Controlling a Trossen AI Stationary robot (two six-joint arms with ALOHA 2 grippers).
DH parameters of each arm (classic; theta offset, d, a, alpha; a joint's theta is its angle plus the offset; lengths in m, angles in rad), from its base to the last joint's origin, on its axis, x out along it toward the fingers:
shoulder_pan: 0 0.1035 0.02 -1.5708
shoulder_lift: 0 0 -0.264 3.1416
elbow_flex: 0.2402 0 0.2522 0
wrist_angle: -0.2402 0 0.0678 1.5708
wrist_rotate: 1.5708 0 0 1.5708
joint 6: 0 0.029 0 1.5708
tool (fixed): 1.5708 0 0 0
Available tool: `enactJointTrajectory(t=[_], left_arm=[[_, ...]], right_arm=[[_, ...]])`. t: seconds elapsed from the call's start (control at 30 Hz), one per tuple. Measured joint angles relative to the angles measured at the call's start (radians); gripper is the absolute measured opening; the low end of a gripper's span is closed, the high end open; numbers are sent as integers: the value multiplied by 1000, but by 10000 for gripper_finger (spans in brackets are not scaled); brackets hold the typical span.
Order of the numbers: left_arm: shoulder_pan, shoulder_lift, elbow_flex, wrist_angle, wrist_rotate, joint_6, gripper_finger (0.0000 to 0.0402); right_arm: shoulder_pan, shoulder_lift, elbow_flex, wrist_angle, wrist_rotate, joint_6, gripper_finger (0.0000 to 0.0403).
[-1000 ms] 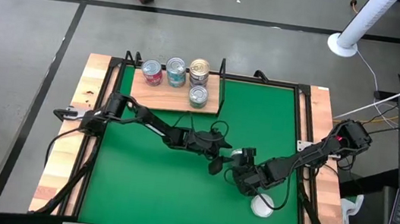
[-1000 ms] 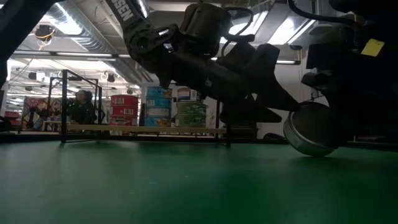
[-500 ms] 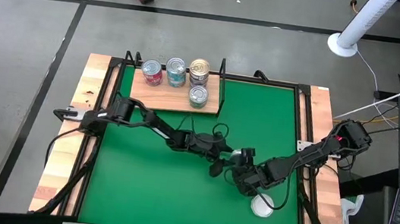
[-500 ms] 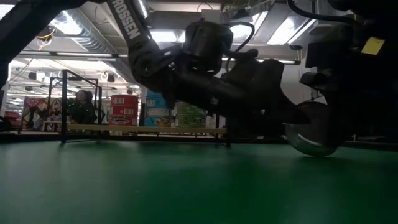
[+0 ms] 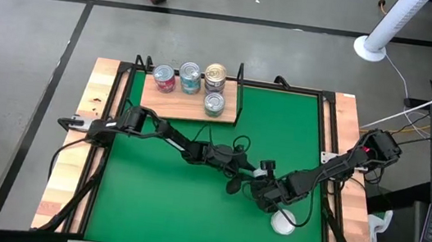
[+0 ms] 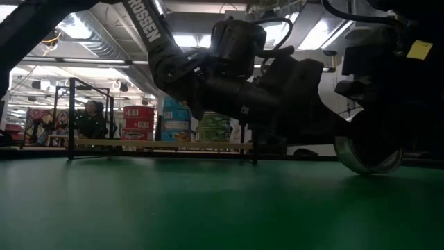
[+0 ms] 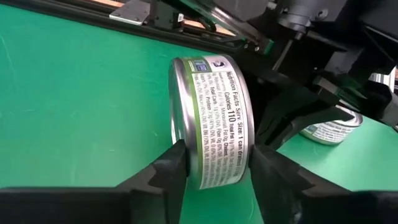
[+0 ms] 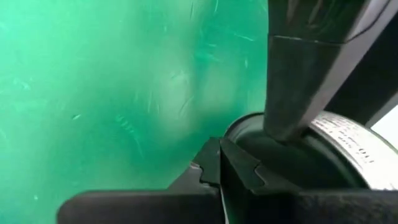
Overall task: Stack canned seafood by type on shelf
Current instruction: Put the green white tuna can on the shelf
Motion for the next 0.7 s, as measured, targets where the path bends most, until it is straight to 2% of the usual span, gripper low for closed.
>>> enactJointTrajectory(t=[0.07,0.23,0.43,0.7], left_arm=[[0,0,0,-3,0,-2,135],[0,0,1,-3,0,6,135],[0,0,0,-3,-3,6,164],[-2,0,0,-4,-3,58,161]], right_arm=[[0,0,0,2,0,0,3],[0,0,0,3,0,0,3],[0,0,0,5,0,0,3],[0,0,0,29,1,0,3]])
